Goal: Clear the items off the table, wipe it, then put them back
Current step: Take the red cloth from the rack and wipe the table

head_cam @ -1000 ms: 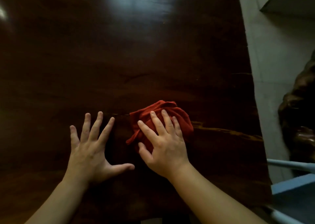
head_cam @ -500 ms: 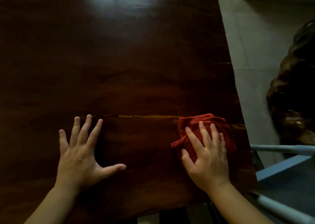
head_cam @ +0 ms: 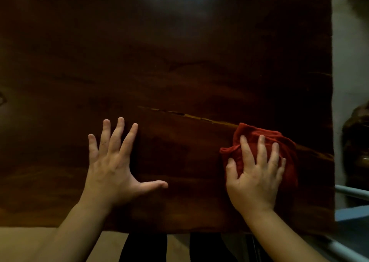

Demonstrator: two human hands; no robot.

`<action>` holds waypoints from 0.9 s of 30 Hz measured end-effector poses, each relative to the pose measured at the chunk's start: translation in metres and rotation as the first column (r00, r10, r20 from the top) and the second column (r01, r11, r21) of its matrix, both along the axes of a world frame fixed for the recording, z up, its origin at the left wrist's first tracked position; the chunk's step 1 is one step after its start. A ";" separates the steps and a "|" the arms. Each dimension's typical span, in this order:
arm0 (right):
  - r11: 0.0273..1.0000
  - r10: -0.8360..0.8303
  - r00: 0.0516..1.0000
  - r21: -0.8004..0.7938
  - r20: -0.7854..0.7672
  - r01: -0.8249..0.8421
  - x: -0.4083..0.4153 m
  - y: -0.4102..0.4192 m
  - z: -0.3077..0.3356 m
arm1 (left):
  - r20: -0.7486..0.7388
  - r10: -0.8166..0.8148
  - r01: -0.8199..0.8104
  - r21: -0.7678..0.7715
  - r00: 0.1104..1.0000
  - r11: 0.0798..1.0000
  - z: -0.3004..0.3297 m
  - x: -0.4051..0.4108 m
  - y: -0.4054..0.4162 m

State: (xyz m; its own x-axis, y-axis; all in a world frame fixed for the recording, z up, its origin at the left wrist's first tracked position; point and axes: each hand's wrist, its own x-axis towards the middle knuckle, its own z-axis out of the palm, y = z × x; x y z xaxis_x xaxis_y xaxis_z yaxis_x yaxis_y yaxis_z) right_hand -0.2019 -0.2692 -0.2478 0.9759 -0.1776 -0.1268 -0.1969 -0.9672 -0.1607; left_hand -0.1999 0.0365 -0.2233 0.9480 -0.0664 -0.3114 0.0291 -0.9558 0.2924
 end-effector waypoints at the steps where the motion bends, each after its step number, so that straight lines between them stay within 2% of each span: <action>1: 1.000 0.027 1.000 0.004 0.001 -0.027 0.001 0.010 0.001 | -0.006 0.015 -0.015 -0.001 1.000 1.000 0.000 -0.004 0.001; 5: 0.982 0.188 0.982 0.022 -0.003 -0.188 0.002 0.067 0.004 | -0.041 0.056 -0.056 -0.001 0.998 0.998 0.003 -0.023 0.012; 9: 0.926 0.363 0.932 0.111 0.010 -0.362 -0.008 0.126 0.009 | -0.084 0.075 -0.075 0.011 0.994 0.997 0.007 -0.038 0.025; 14: 0.770 0.622 0.783 0.172 0.017 -0.615 -0.024 0.164 0.008 | -0.176 0.082 -0.075 0.047 0.981 0.996 0.012 -0.054 0.048; 21: 0.543 0.831 0.556 0.190 0.021 -0.818 -0.025 0.117 0.006 | -0.224 0.007 0.002 0.043 0.975 0.999 0.013 -0.047 0.044; 23: 0.556 0.822 0.569 0.189 0.017 -0.809 -0.028 0.093 0.006 | -0.225 -0.026 0.033 0.025 0.974 0.999 0.012 -0.036 0.035; 27: 0.718 0.676 0.736 0.198 0.027 -0.667 -0.035 0.040 0.005 | -0.204 -0.040 0.046 0.023 0.978 0.999 0.010 -0.009 0.011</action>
